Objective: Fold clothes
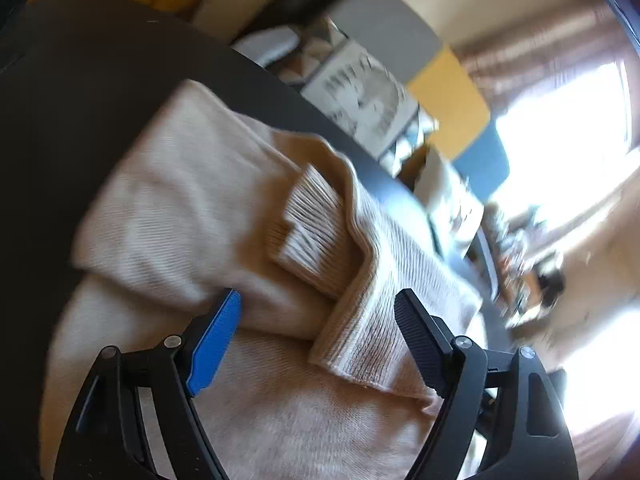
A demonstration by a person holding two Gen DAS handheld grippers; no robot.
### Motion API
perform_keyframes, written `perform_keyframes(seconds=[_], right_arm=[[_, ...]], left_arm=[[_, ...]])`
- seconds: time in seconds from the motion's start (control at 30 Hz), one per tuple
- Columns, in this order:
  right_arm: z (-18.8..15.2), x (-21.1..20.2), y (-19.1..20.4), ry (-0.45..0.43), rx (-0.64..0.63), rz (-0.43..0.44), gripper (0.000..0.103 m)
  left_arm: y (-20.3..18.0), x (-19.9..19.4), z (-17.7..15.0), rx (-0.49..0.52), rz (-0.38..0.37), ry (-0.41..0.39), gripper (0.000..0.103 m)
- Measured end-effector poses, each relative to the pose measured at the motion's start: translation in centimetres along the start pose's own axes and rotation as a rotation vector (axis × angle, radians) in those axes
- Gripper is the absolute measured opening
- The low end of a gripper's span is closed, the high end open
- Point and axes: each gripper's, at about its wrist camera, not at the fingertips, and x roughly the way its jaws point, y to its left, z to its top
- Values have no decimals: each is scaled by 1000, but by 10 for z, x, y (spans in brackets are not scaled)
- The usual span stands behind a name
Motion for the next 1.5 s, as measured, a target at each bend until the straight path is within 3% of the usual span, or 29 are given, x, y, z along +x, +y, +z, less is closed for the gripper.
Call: perform_keyframes(seconds=[0.1, 0.2, 0.23, 0.3, 0.33, 0.43, 0.5, 0.67, 0.73, 0.87, 1.03, 1.13, 1.2, 1.37, 1.5], right_arm=[[-2, 11, -6, 14, 59, 61, 38], [0, 23, 3, 43, 25, 77, 38], [-1, 22, 10, 54, -15, 58, 32], [-2, 19, 24, 75, -97, 16, 11], [0, 17, 29, 73, -146, -20, 6], [13, -6, 33, -10, -202, -76, 6], [23, -27, 32, -84, -225, -103, 6], [33, -23, 8, -48, -231, -188, 6], [30, -18, -10, 3, -176, -169, 8], [21, -26, -25, -42, -137, -114, 8], [9, -25, -26, -60, -144, -145, 17], [15, -38, -20, -185, -148, -224, 18], [23, -49, -16, -241, -171, -194, 18], [70, -38, -8, -257, -195, -149, 18], [109, 8, -12, -162, -185, -153, 18]], left_arm=[[-18, 13, -3, 119, 83, 15, 82], [-34, 21, -13, 226, 169, 11, 82], [-40, 23, -18, 285, 194, 25, 81], [-52, 25, -29, 400, 221, 48, 54], [-57, 24, -34, 437, 218, 59, 24], [-61, 13, -43, 406, 139, 64, 8], [-58, 7, -50, 350, 84, 70, 8], [-56, 11, -66, 354, 91, 60, 7], [-49, 8, -65, 338, 104, 41, 7], [-30, 3, -61, 282, 104, 18, 7], [-20, 5, -64, 265, 63, 31, 10], [-18, 5, -67, 258, 22, 26, 19], [-16, 6, -67, 245, -6, 23, 22], [-10, 7, -69, 224, -40, 16, 24], [-7, 7, -70, 218, -54, 12, 24]])
